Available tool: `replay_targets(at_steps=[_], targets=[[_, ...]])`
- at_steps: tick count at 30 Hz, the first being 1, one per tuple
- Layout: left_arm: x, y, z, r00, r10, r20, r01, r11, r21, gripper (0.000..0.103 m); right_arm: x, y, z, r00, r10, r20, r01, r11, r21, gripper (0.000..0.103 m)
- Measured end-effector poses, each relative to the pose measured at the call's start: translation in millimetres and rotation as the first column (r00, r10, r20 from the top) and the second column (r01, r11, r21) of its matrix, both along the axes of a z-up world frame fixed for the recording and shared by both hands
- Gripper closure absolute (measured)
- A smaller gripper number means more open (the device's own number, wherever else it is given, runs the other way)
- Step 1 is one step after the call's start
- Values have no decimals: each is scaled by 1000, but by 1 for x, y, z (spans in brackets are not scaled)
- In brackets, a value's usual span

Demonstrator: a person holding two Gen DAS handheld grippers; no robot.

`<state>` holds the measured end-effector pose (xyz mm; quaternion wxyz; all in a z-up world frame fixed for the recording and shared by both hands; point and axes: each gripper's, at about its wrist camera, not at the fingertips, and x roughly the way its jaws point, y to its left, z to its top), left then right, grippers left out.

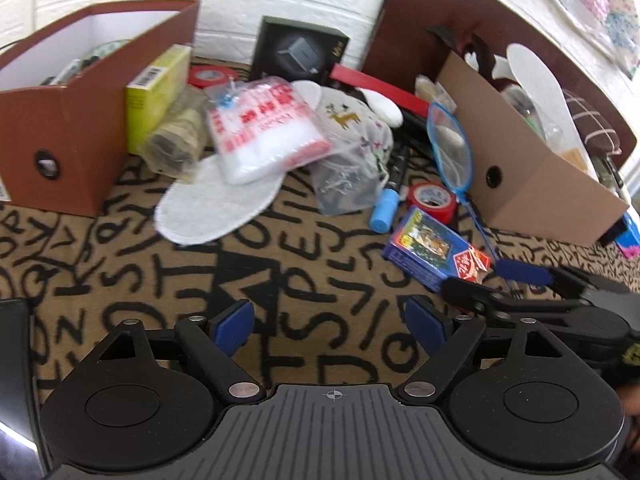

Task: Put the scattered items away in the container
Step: 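Withdraw both grippers from the shoebox toward the playing card box, then grasp the blue-and-red playing card box with the left gripper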

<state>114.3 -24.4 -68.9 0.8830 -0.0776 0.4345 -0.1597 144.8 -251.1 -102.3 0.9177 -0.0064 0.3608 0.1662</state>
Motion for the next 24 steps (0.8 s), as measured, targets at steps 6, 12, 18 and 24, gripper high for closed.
replay_targets(at_steps=[6, 12, 18, 24], targets=[[8, 2, -7, 999, 17, -36, -17, 1000, -15, 13, 8, 8, -8, 998, 52, -27, -53, 998, -26, 26], [10, 4, -8, 999, 28, -45, -29, 999, -28, 13, -14, 44, -7, 977, 211, -31, -213, 975, -61, 27], [6, 10, -9, 999, 21, -41, -21, 1000, -18, 13, -35, 79, -5, 924, 382, -29, -383, 922, -53, 26], [-1, 15, -11, 999, -44, -25, 44, 999, 25, 17, -42, 82, -5, 922, 386, -29, -387, 920, -65, 17]])
